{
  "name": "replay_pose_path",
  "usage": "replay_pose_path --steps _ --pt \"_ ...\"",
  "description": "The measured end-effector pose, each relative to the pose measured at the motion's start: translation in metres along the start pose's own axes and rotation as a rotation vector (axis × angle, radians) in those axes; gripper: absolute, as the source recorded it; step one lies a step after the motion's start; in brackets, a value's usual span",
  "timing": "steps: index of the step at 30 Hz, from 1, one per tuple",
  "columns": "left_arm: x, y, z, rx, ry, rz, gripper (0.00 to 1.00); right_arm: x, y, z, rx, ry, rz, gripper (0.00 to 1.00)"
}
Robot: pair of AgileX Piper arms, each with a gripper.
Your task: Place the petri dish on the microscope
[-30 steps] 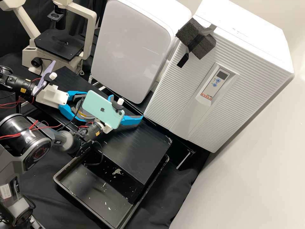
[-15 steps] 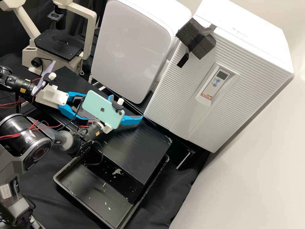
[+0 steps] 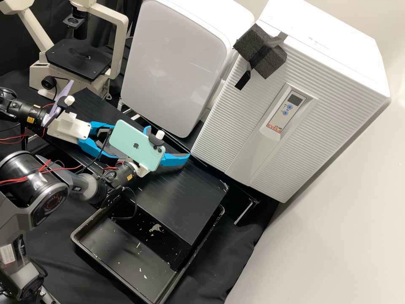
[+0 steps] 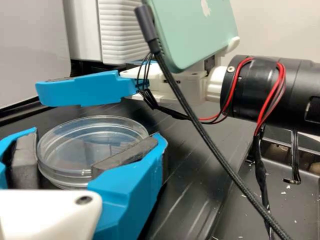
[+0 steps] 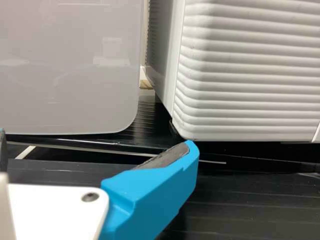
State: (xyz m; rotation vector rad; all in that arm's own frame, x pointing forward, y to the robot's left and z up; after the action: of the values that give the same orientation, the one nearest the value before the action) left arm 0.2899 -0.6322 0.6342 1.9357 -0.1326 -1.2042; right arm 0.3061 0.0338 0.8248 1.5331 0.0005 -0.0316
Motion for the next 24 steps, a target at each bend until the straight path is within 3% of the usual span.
replay_pose_path --steps 9,17,24 --pt "-0.012 -0.001 -0.009 -0.013 0.039 0.011 0.0 0.0 0.0 0.0 0.0 0.0 0.0 1.0" --pt "-0.044 0.007 -0.029 -0.059 0.143 0.039 0.0 0.0 0.0 0.0 0.0 0.0 0.0 1.0" --pt "-0.073 0.012 -0.044 -0.132 0.219 0.068 0.0 0.0 0.0 0.0 0.0 0.0 0.0 1.0"
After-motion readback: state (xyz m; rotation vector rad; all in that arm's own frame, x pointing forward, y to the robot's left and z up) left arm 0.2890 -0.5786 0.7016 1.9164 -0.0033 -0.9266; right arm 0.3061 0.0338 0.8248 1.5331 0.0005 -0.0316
